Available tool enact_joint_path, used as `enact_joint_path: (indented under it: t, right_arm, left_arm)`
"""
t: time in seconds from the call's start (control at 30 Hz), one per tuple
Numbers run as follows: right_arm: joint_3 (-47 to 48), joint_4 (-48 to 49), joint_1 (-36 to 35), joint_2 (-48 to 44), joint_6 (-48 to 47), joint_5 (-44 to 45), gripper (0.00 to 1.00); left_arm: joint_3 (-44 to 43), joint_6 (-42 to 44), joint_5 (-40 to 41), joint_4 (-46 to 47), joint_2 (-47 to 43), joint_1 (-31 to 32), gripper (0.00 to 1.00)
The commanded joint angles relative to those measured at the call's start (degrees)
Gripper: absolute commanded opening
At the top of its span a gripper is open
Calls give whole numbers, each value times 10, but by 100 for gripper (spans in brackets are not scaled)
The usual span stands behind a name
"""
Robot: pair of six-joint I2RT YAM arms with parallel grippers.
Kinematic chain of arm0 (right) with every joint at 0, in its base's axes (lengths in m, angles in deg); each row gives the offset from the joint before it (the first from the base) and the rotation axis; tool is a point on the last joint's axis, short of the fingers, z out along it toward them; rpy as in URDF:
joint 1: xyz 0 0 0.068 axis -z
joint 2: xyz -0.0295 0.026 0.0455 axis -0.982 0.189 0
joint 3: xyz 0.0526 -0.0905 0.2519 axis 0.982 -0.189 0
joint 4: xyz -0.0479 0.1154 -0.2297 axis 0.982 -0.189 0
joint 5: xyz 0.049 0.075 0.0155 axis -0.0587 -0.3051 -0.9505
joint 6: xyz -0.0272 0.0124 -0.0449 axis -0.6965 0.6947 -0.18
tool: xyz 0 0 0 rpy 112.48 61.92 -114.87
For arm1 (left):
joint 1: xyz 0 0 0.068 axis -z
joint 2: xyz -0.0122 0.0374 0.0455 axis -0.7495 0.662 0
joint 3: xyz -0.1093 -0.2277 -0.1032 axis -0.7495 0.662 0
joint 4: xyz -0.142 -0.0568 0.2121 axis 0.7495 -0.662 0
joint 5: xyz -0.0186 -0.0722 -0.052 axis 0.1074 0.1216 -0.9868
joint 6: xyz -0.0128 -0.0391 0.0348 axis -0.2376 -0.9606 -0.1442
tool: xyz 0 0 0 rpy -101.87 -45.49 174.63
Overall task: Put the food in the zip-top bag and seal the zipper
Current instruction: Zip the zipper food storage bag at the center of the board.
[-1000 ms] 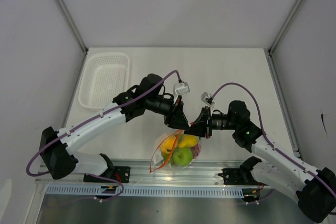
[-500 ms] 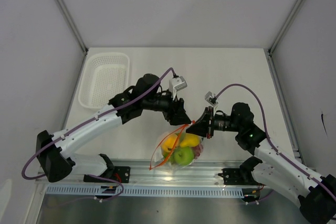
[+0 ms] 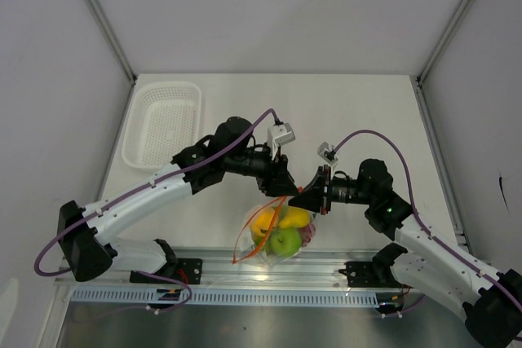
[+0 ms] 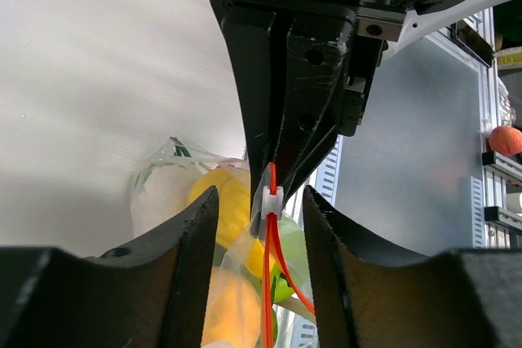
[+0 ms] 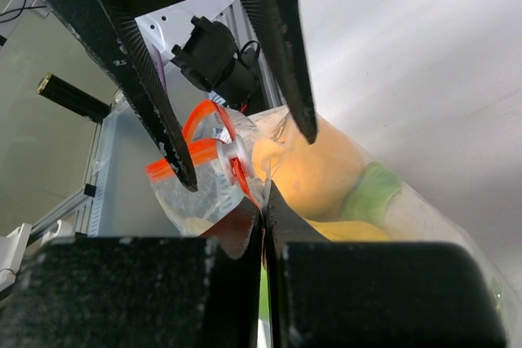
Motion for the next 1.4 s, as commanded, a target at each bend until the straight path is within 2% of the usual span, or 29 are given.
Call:
enact_joint_path:
  t: [0.0, 0.13, 0.27, 0.53, 0.63, 0.73, 0.87, 1.1, 1.3, 1.37]
  right_arm:
    - [16, 25, 0, -2, 5, 2, 0]
    - [19, 24, 0, 1, 5, 4, 0]
    - [21, 22, 0, 4, 5, 7, 0]
    - [32, 8, 1, 7, 1, 15, 0]
    - [33, 9, 1, 9, 1, 15, 0]
    - [39, 1, 2, 8, -4, 15, 0]
    - [55, -29, 3, 9, -26, 13, 22]
    - [49, -1, 3, 14, -23, -30, 21]
    - [44, 13, 3, 23, -23, -40, 28]
    - [44, 27, 3, 27, -14, -45, 17]
  left_arm:
    - [-14, 14, -30, 13, -1, 4, 47]
    - [-13, 18, -25, 6, 0, 5, 37]
    - [-18, 17, -26, 3, 5, 6, 21]
    - [-24, 22, -29, -8, 13, 8, 12]
    - [-24, 26, -28, -12, 13, 8, 1]
    - [-31, 30, -32, -17, 13, 8, 0]
    - [-28, 29, -36, -18, 12, 8, 1]
    - [-32, 15, -52, -16, 20, -1, 1]
    - [-28, 5, -64, -4, 17, -6, 1]
    - [-27, 4, -65, -2, 19, -6, 1]
